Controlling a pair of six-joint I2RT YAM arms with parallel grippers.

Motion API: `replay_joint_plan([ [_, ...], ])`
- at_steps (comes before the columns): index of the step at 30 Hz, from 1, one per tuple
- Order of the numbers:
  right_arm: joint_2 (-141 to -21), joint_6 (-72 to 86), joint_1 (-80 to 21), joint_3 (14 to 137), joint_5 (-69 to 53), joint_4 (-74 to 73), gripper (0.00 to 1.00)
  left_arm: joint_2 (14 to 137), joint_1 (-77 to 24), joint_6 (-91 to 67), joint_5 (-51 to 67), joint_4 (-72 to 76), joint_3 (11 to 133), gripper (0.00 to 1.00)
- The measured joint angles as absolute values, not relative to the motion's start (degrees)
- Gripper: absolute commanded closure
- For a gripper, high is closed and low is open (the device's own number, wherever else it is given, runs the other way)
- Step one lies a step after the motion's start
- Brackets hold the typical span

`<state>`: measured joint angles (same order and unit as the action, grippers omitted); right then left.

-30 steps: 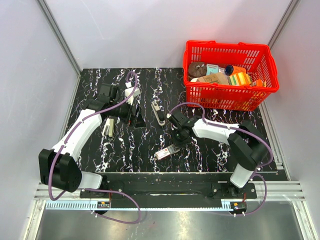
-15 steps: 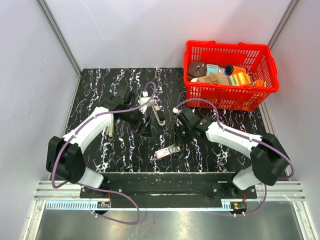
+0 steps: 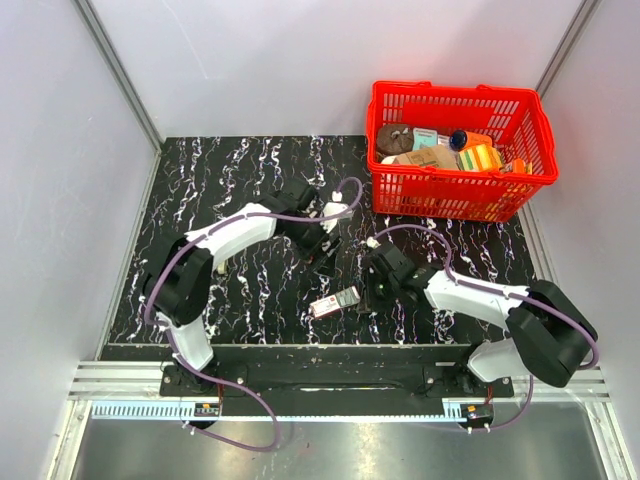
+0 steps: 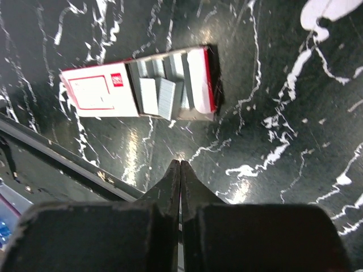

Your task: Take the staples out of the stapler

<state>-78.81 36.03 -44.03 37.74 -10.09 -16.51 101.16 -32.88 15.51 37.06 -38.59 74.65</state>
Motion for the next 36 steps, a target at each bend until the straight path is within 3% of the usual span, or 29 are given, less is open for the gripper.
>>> replay_joint_plan([
  [10, -78.8, 38.5, -44.0, 34.8, -9.6, -6.9, 1.0, 105.4, -36.2, 15.7, 26.8, -30.0, 73.7, 0.25],
  [22, -78.1, 39.0, -44.0, 30.0, -9.6, -4.1, 1.0, 112.3, -39.5, 16.1, 21.4, -26.0, 75.3, 0.27],
  [36, -81.1, 40.6, -44.0, 29.9, -8.4, 1.9, 1.0, 112.0, -42.2, 17.3, 17.9, -22.4, 73.7, 0.27],
])
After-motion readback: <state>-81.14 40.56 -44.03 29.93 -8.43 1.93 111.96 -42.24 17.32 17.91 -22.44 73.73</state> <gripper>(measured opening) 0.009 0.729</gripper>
